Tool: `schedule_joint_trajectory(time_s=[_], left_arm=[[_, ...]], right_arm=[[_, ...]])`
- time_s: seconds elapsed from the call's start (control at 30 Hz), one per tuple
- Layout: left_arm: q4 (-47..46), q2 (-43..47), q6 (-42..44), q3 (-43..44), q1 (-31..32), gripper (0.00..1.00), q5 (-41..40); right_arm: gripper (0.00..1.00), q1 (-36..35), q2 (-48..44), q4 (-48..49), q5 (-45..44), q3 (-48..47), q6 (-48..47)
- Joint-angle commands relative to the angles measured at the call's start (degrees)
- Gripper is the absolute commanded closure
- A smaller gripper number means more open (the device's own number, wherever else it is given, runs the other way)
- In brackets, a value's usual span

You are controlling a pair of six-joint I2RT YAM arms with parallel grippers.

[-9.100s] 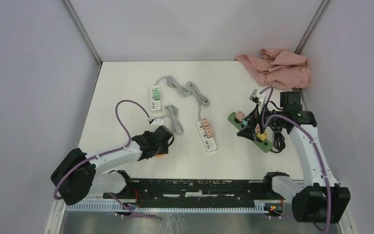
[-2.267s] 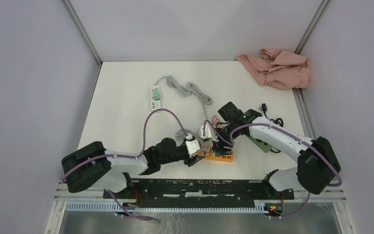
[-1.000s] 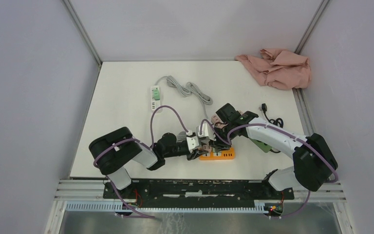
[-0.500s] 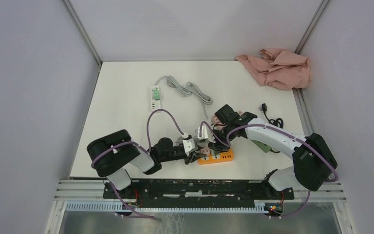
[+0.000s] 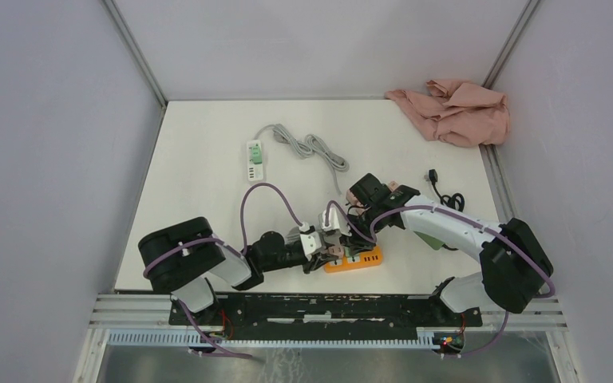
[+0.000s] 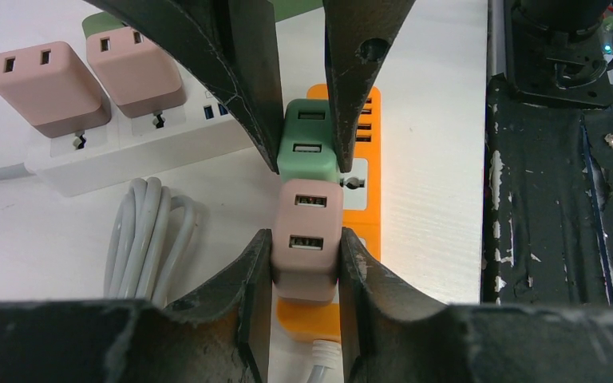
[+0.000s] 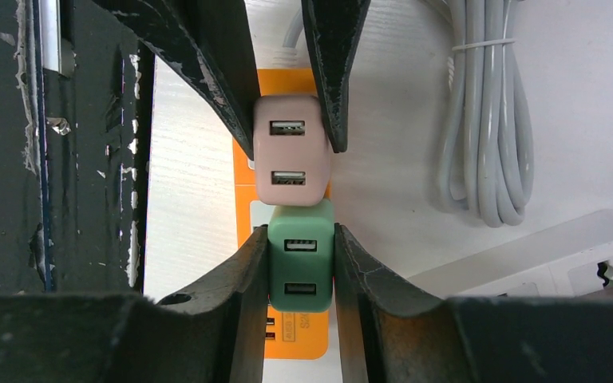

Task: Pull the plug off the socket
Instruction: Remove the plug from the socket.

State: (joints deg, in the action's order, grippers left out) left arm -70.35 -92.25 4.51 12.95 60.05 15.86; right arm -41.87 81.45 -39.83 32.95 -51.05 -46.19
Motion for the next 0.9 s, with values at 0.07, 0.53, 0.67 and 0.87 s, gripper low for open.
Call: schedule_joint_trajectory(time_s=[0.07,0.53,0.67,0.87], left_arm=[[1.0,-0.6,-1.9,-0.8,1.2,0.97,-1.2],[2.0,-1.0,-1.3,-0.2,1.2,0.97,-1.6],[2.0,-1.2,-1.4,-0.1,1.3,0.97,-1.8],[2.0,-0.8,-1.3,-0.5,1.3,0.97,-1.9]], right_arm=[[1.00,1.5,-1.6,2.4,-0.3,0.3,-2.0],[1.00,-1.5,-0.8,1.4,4.1,0.7,-4.5],[1.00,-0.3,-1.5,3.6,-0.4,0.0,-1.4],[1.00,4.5,-4.5,0.4,-2.5,2.0,-7.4]])
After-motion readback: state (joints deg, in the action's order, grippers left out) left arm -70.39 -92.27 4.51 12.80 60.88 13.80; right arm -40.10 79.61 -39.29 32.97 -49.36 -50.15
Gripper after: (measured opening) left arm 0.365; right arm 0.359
